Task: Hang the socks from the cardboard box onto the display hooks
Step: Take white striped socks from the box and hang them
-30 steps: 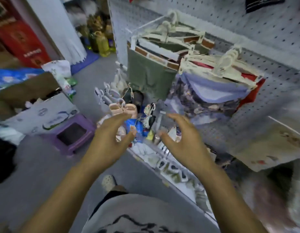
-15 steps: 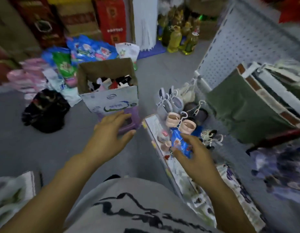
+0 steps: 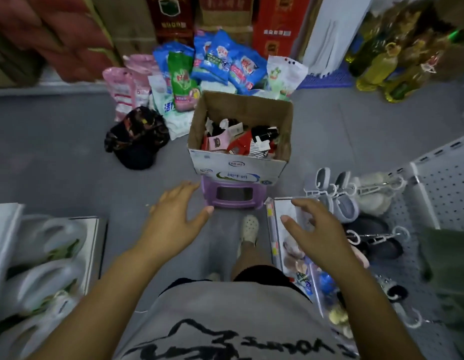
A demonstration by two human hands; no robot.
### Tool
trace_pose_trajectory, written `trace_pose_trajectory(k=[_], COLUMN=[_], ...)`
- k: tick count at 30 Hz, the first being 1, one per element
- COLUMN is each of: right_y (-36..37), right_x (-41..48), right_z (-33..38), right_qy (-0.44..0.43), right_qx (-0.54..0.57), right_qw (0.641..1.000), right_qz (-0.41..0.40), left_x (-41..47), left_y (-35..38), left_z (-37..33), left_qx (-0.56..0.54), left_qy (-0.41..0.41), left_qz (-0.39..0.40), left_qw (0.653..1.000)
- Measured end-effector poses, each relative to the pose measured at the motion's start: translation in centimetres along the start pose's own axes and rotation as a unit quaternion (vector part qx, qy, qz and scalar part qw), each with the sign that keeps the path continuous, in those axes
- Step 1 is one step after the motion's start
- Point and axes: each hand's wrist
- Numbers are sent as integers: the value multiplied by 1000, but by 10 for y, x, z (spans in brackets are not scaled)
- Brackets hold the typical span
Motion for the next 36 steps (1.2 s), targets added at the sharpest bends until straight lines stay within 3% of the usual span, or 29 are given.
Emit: trace_pose_trajectory(k=[11, 15, 19, 23, 26, 29, 33, 36], right_y=[-3, 32, 80, 141, 183, 215, 246, 261], right_x=[252, 321, 372, 419, 460, 495, 529, 542], right_z=[9, 8, -4, -24, -36, -41, -44, -47], right_qy=[-44, -46, -53, -106, -139, -161, -230, -234], right_qx=[-85, -94, -70, -122, -165, -232, -335, -415], right_qw=[986, 976, 965, 947, 932, 910, 864, 831], right_qz=[140, 191, 248, 278, 292, 305, 299, 288], left_x=[145, 188, 231, 274, 300, 308, 311, 314], left_y=[28, 51, 69, 86, 99, 119, 133, 134], left_z=[-25, -5, 26, 55, 75, 88, 91, 92], left_qx=[-34, -47, -93, -161, -221, -272, -310, -313], left_qy=[-147, -206, -267, -308, -319, -294, -273, -267], left_qz=[-49, -38, -81, -108, -128, -197, -243, -254], left_qw=[987, 977, 956, 931, 912, 895, 878, 875])
Point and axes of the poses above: each hand's wrist, its own x-axis towards the middle knuckle, its own y-axis out of the palm, z = x × y, and after that the axes turned 1 degree about z, right-handed
